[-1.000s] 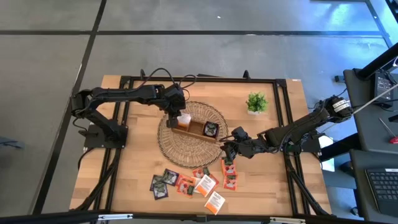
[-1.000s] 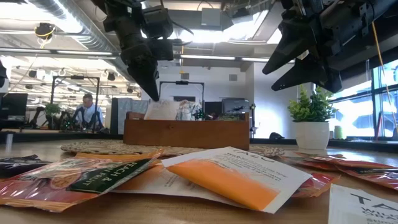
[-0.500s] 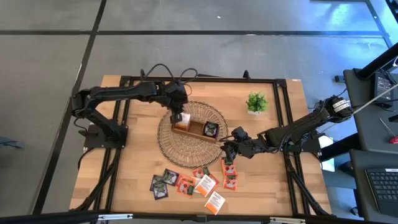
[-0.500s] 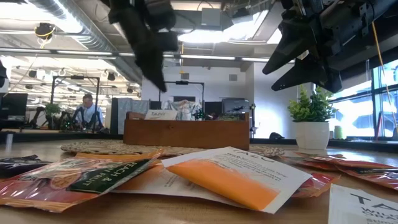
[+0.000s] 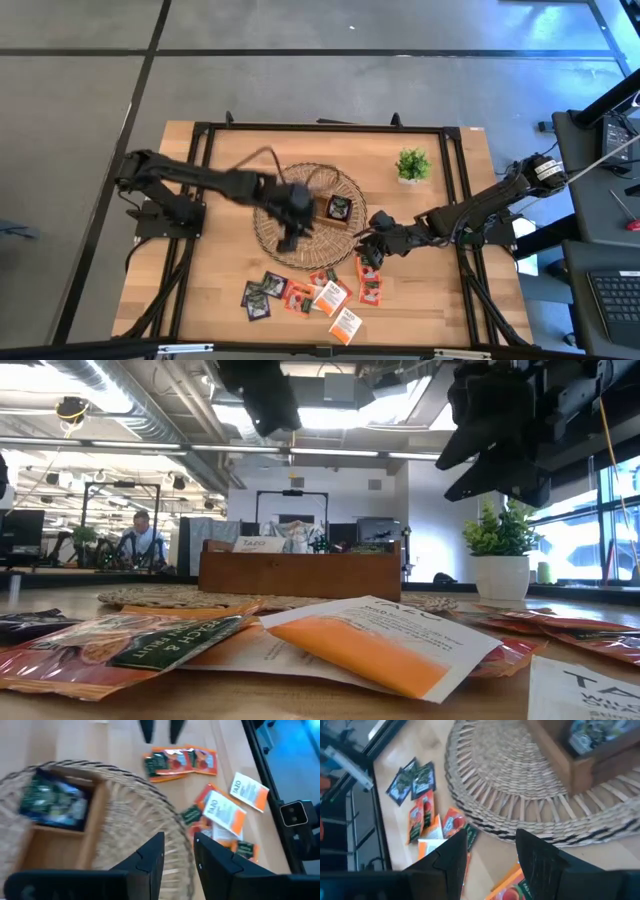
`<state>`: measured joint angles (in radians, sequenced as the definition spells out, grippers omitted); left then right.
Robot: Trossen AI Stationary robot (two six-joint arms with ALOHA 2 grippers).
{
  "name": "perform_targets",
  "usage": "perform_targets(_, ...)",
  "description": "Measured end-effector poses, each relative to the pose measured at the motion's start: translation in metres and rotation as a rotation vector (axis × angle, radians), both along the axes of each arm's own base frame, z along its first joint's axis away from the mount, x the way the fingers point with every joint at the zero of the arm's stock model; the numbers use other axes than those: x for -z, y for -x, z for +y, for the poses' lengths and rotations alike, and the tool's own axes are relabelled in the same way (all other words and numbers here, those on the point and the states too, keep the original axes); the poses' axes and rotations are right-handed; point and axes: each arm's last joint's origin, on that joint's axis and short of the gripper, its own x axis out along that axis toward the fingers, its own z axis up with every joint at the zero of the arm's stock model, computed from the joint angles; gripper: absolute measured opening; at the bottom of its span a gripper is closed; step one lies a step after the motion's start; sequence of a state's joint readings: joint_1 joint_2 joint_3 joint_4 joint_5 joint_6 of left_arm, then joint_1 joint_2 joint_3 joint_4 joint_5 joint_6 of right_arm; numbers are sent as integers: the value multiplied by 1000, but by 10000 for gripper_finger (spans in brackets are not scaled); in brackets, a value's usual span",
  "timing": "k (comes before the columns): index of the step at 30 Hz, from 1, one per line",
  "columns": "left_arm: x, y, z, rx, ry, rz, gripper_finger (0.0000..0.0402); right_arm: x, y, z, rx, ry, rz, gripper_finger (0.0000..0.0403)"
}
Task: Pick & Place Tea
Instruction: Put the white tea bag into the left section of the wooden organizer
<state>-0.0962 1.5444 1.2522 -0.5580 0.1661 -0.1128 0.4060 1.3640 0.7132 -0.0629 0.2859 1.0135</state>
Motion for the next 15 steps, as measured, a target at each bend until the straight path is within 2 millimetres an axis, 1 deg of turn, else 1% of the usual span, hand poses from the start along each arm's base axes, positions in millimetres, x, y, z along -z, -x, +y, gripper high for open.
perform_targets(5, 17, -7, -56, 15, -9, 1, 102, -7, -2, 11, -115, 32, -88, 171)
perform_targets(8, 29, -11, -84, 14, 10, -9, 102, -11, -2, 17, -156, 29, -137, 171)
perform_targets(12, 46, -18, -109, -13, 64, -18, 102, -13, 0, 24, -188, 24, -162, 171)
perform_targets(15, 55, -25, -120, -21, 101, -39, 102, -13, 2, 36, -231, 7, -185, 171)
